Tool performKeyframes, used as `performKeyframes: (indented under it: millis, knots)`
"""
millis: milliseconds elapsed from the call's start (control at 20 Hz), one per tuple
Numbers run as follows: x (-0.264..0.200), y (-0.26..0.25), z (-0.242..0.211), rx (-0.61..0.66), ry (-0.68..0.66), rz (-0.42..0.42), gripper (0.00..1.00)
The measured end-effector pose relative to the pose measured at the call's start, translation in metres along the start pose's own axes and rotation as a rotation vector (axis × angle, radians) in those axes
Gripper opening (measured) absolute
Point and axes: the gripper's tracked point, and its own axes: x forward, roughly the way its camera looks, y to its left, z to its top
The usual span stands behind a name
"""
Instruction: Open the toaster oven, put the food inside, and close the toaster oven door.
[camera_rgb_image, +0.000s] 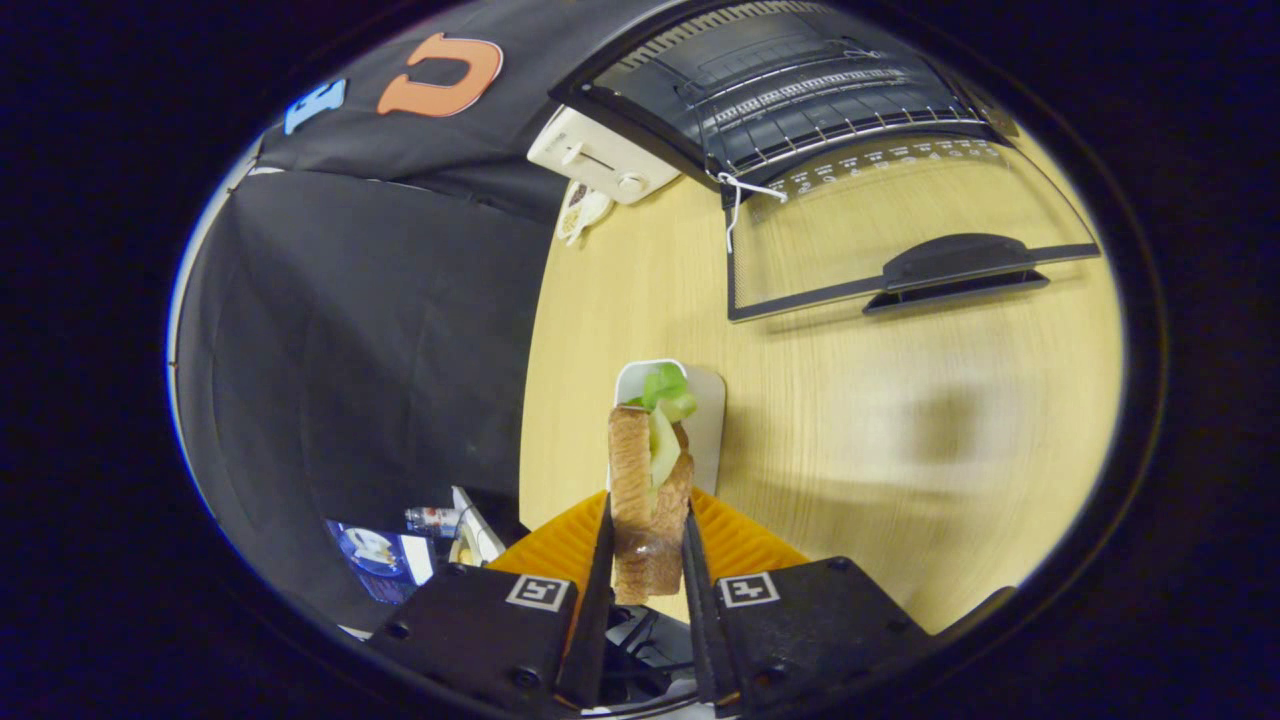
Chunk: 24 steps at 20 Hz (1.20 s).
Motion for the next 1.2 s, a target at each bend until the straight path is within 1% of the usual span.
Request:
performKeyframes:
  millis: [100, 300, 400, 450, 600, 750, 900, 1050, 1200]
  knots:
    - [-0.003, 0.003, 0.004, -0.026, -0.024, 0.010, 0.41]
    - [-0.016, 0.011, 0.018, -0.087, -0.112, 0.036, 0.40]
    - [-0.022, 0.017, 0.022, -0.112, -0.141, 0.063, 0.40]
    - [-0.026, 0.021, 0.025, -0.108, -0.152, 0.090, 0.41]
    - [-0.035, 0.031, 0.032, -0.071, -0.177, 0.182, 0.39]
    - [-0.041, 0.031, 0.040, -0.025, -0.197, 0.249, 0.36]
    - [-0.047, 0.033, 0.058, 0.024, -0.268, 0.328, 0.35]
    - [-0.058, 0.024, 0.082, 0.051, -0.387, 0.351, 0.35]
    - [-0.071, 0.007, 0.112, 0.137, -0.539, 0.343, 0.35]
